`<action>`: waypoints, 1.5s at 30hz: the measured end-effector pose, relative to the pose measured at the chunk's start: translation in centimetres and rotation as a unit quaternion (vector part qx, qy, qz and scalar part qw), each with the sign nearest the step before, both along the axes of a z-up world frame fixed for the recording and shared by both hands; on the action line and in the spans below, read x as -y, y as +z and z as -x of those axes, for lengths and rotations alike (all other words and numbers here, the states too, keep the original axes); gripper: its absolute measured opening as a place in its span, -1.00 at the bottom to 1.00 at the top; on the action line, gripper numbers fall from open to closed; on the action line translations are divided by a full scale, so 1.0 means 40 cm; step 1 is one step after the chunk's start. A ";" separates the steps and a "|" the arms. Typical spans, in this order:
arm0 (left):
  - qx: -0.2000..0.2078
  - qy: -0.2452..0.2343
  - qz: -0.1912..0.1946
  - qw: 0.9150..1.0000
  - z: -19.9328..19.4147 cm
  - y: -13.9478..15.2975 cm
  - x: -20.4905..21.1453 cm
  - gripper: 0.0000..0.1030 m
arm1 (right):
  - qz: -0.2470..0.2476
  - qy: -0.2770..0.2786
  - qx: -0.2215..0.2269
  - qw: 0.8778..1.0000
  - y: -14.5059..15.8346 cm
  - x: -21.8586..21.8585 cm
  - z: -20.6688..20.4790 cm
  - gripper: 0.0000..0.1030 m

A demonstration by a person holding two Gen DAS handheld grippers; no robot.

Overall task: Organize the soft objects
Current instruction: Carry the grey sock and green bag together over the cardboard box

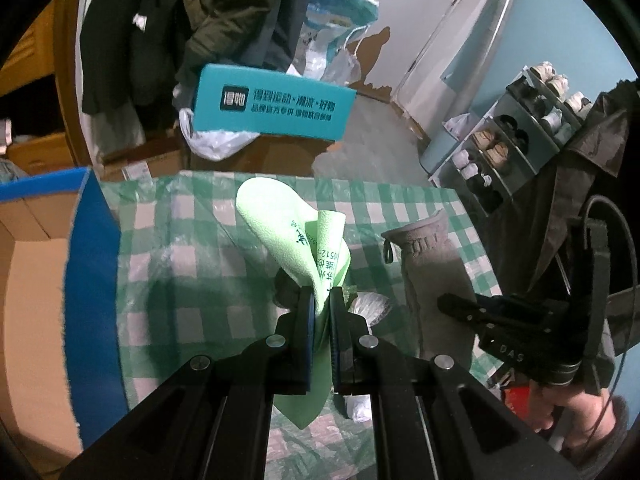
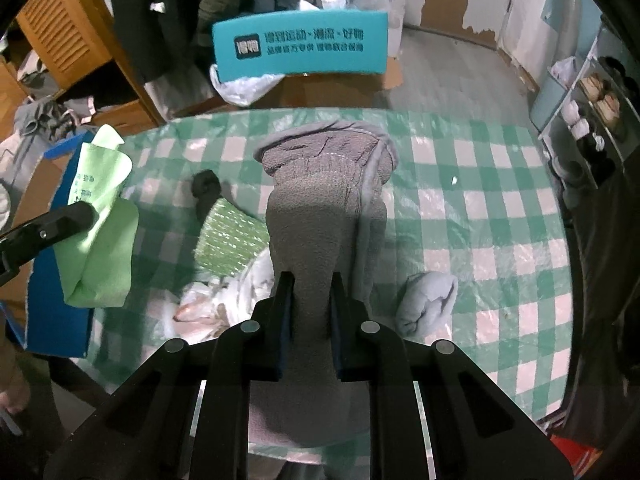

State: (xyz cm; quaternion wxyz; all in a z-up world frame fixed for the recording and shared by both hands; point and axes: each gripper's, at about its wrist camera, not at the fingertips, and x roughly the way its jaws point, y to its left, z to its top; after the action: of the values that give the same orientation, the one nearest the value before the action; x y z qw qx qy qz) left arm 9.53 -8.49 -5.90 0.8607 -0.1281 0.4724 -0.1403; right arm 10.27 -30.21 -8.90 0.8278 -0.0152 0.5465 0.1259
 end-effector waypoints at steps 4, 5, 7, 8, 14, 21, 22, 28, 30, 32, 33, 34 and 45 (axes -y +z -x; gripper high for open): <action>0.011 0.001 -0.010 1.000 0.018 0.023 -0.006 -0.88 | -0.007 0.007 0.011 1.000 0.031 -0.006 0.009 -0.72; 0.012 0.002 -0.011 1.000 0.023 0.025 -0.008 -0.88 | -0.009 0.008 0.014 1.000 0.041 -0.009 0.013 -0.72; 0.013 0.004 -0.011 1.000 0.030 0.031 -0.016 -0.88 | -0.010 0.011 0.019 1.000 0.055 -0.012 0.021 -0.72; 0.013 0.005 -0.011 1.000 0.034 0.033 -0.019 -0.88 | -0.011 0.013 0.022 1.000 0.063 -0.014 0.024 -0.72; 0.021 0.010 -0.016 1.000 0.060 0.054 -0.039 -0.88 | -0.014 0.017 0.034 0.999 0.104 -0.029 0.036 -0.72; 0.028 0.017 -0.028 0.999 0.098 0.080 -0.063 -0.88 | -0.020 0.028 0.050 0.998 0.148 -0.059 0.049 -0.72; 0.029 0.018 -0.027 0.999 0.103 0.084 -0.066 -0.88 | -0.021 0.030 0.051 0.998 0.153 -0.065 0.051 -0.72; 0.036 0.025 -0.037 0.998 0.127 0.107 -0.092 -0.88 | -0.029 0.047 0.063 0.996 0.191 -0.104 0.060 -0.72; 0.038 0.028 -0.039 0.998 0.135 0.112 -0.103 -0.88 | -0.032 0.053 0.068 0.996 0.205 -0.121 0.065 -0.72; 0.041 0.031 -0.041 0.998 0.144 0.120 -0.118 -0.88 | -0.032 0.060 0.072 0.995 0.218 -0.140 0.069 -0.72; 0.041 0.033 -0.041 0.998 0.147 0.123 -0.123 -0.88 | -0.034 0.064 0.073 0.995 0.223 -0.149 0.070 -0.72; 0.042 0.035 -0.042 0.998 0.151 0.127 -0.131 -0.88 | -0.037 0.068 0.074 0.994 0.229 -0.158 0.072 -0.72; 0.045 0.063 -0.037 0.996 0.176 0.156 -0.217 -0.87 | -0.048 0.112 0.079 0.989 0.270 -0.287 0.083 -0.72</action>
State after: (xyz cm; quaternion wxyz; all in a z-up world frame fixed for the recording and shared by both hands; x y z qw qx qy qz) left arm 2.49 0.21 0.33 0.8923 -0.1190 0.4291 -0.0742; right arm 6.94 -18.73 1.89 0.8486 -0.0463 0.4678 0.2426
